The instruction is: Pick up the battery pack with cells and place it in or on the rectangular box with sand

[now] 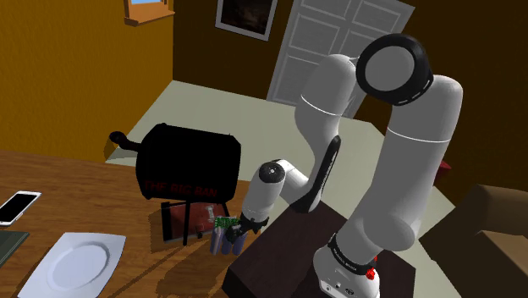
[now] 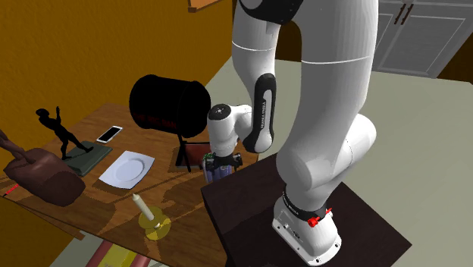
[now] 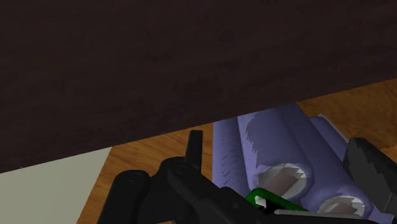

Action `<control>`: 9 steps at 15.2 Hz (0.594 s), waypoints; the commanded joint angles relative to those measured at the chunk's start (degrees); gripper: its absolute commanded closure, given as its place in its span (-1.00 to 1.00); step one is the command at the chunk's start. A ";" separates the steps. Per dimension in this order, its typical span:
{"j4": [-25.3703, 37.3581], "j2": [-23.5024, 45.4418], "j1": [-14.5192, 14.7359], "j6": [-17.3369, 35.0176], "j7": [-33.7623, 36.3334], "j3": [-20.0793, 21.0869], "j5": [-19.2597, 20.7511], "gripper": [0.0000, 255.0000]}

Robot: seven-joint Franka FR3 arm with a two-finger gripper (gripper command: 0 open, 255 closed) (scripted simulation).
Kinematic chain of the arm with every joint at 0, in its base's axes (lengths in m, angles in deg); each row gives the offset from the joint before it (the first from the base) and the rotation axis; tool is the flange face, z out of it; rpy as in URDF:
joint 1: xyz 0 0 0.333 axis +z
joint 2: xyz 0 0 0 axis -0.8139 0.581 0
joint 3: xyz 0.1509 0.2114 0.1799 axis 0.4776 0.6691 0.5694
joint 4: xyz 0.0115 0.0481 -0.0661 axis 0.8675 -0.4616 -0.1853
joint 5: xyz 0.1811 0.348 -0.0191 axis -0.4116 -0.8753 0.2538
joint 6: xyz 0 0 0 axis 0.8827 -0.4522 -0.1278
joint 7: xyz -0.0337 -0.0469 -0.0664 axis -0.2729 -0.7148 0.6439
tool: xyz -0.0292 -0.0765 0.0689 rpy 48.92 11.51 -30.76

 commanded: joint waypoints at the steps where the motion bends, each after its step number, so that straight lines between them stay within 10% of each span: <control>1: 0.12 0.14 0.10 0.04 0.39 -0.18 0.46 -1.00; 4: 0.12 0.14 0.10 0.04 0.40 -0.18 0.46 -1.00; 5: 0.12 0.14 0.10 0.04 0.40 -0.18 0.47 1.00; 9: 0.11 0.14 0.11 0.04 0.44 -0.19 0.50 1.00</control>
